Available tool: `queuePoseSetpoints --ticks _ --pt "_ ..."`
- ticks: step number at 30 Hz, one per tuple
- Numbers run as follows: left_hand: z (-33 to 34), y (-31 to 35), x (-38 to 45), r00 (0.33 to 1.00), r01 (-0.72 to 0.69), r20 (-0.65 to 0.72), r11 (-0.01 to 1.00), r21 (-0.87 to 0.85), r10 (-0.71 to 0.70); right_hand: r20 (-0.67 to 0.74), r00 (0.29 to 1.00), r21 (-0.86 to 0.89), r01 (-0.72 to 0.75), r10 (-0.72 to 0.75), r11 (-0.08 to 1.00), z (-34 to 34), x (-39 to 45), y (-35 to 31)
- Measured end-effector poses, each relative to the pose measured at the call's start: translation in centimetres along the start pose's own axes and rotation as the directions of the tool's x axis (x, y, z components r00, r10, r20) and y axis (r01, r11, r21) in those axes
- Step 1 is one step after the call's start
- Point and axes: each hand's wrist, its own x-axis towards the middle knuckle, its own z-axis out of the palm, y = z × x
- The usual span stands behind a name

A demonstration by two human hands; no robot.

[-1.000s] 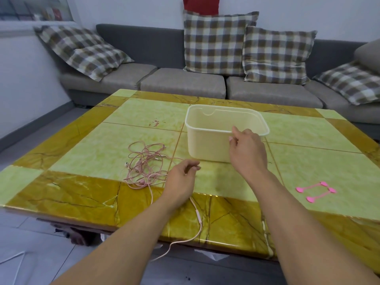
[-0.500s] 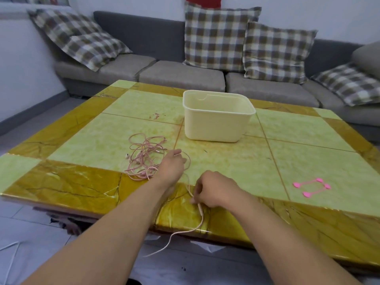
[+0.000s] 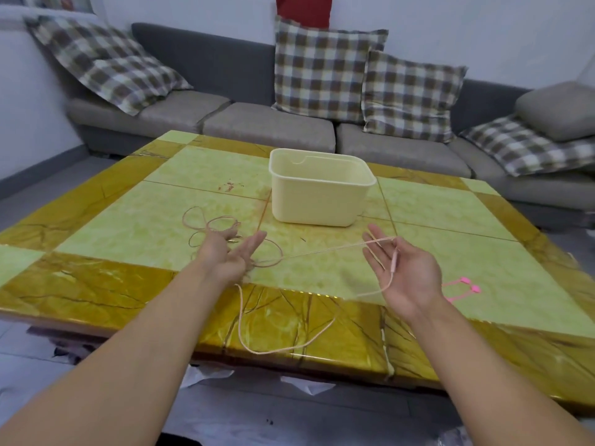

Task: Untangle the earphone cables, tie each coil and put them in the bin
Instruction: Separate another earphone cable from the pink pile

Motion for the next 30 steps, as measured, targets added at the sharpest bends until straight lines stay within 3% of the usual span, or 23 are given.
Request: queuePoseSetpoints --ticks 2,5,8,11,13,15,18,19,20,21,23,25,27,30 --pt "0.3 -0.5 -0.2 1.000 -0.001 -0.010 0.999 0.054 0.001 -0.046 0.999 0.181 -0.007 0.015 0.983 -0.2 0.1 -1.1" --pt "0.2 -1.2 0.0 0.990 -0.115 -0.054 0.968 0.224 0.130 -0.140 0.990 0.202 0.038 -0.010 0.979 -1.0 0.8 -2.1" --pt "0.0 -1.4 0.3 0.959 -0.218 -0.094 0.907 0.362 0.268 -0.233 0.967 0.017 0.111 -0.104 0.994 -2.1 1.7 -2.5" --pt "-1.1 -1.0 1.2 0.880 -0.312 -0.144 0.781 0.540 0.452 -0.237 0.921 -0.367 0.208 -0.308 0.906 -2.6 1.9 -2.7" --pt "-1.6 -1.1 1.1 0.849 -0.316 -0.099 0.651 0.690 0.518 -0.106 0.917 -0.718 0.196 -0.384 0.668 -2.8 2.0 -2.4" --pt "-1.2 -1.8 0.1 0.817 -0.342 0.021 0.454 0.822 0.577 0.056 0.966 -0.947 0.131 -0.252 0.293 -2.9 1.7 -1.5" --pt "-0.9 -3.1 -1.4 0.793 -0.411 0.297 0.107 0.905 0.531 0.091 0.996 -0.975 0.088 -0.004 -0.202 -2.6 1.4 0.7" --pt "-1.1 -3.3 -1.7 0.791 -0.423 0.357 0.023 0.906 0.496 0.112 0.994 -0.934 0.101 -0.011 -0.342 -2.1 1.3 1.5" --pt "-1.4 -3.4 -1.9 0.792 -0.425 0.396 -0.046 0.904 0.465 0.154 0.987 -0.903 0.121 -0.048 -0.413 -1.4 1.2 2.3" --pt "-1.7 -3.5 -2.1 0.789 -0.430 0.424 -0.095 0.898 0.445 0.207 0.974 -0.895 0.152 -0.090 -0.420 -0.4 0.9 2.8" --pt "-2.2 -3.6 -2.4 0.783 -0.426 0.459 -0.175 0.887 0.419 0.306 0.946 -0.913 0.262 -0.103 -0.312 1.5 0.3 3.8" --pt "-2.4 -3.7 -2.3 0.779 -0.413 0.484 -0.255 0.874 0.398 0.353 0.936 -0.917 0.345 -0.005 -0.202 2.8 -0.2 5.3" --pt "-2.9 -3.9 -1.9 0.776 -0.382 0.503 -0.352 0.855 0.380 0.356 0.927 -0.890 0.374 0.113 -0.261 3.5 -0.4 6.8" --pt "-3.5 -4.0 -1.6 0.785 -0.359 0.514 -0.423 0.832 0.345 0.347 0.930 -0.868 0.367 0.122 -0.334 4.1 0.3 7.7"
